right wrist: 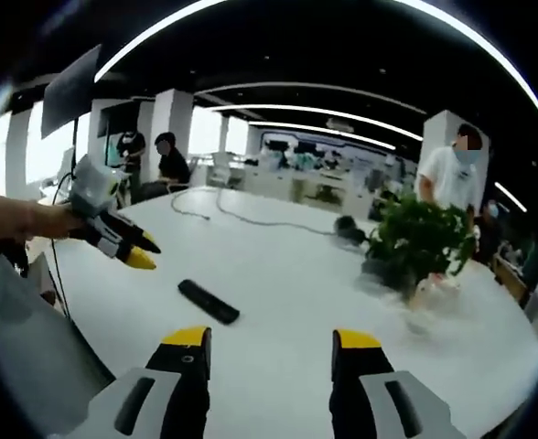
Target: Press the specified remote control buttons in sequence, fully releasing each button before pressing the next.
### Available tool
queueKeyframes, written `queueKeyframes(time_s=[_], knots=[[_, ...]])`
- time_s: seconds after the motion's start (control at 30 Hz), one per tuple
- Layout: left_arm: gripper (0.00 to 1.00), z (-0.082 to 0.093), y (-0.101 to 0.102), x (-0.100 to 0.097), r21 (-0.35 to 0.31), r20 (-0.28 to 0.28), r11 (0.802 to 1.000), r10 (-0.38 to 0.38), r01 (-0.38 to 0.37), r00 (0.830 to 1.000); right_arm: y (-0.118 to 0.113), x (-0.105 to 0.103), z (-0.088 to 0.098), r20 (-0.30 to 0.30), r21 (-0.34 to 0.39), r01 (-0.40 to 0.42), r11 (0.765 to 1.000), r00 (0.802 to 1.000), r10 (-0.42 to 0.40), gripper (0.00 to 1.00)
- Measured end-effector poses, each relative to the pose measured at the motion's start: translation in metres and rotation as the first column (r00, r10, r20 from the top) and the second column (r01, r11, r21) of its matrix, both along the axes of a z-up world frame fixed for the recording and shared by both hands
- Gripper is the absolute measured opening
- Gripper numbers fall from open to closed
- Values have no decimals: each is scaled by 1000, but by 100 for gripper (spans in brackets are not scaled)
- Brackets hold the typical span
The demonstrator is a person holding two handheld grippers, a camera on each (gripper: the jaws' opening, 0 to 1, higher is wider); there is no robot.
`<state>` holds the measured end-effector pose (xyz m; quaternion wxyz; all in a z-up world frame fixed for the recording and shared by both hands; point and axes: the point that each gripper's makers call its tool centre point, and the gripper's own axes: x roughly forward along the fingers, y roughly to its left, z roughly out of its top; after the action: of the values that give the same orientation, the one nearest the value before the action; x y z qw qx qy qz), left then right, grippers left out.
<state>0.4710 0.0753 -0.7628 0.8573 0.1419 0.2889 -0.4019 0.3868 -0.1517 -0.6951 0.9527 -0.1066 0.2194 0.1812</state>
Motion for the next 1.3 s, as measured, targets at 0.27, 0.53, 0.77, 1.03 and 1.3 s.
queueKeyframes(time_s=[0.27, 0.53, 0.77, 1.03, 1.3], knots=[[59, -14, -3, 13, 61, -22, 995, -74, 75, 997, -10, -6, -14, -64, -24, 14, 1000, 998, -15, 51], [73, -34, -9, 26, 150, -81, 971, -178, 188, 981, -15, -12, -22, -110, -9, 32, 999, 993, -33, 48], [71, -51, -20, 35, 224, -164, 926, -271, 303, 949, -16, -10, -24, -110, 8, 41, 999, 993, -39, 40], [68, -72, -28, 43, 273, -245, 890, -302, 365, 921, -15, -9, -23, -110, 53, 46, 998, 993, -40, 34], [66, -92, -31, 45, 311, -306, 870, -289, 383, 907, -22, -6, -19, -85, 40, 75, 996, 994, -71, 32]])
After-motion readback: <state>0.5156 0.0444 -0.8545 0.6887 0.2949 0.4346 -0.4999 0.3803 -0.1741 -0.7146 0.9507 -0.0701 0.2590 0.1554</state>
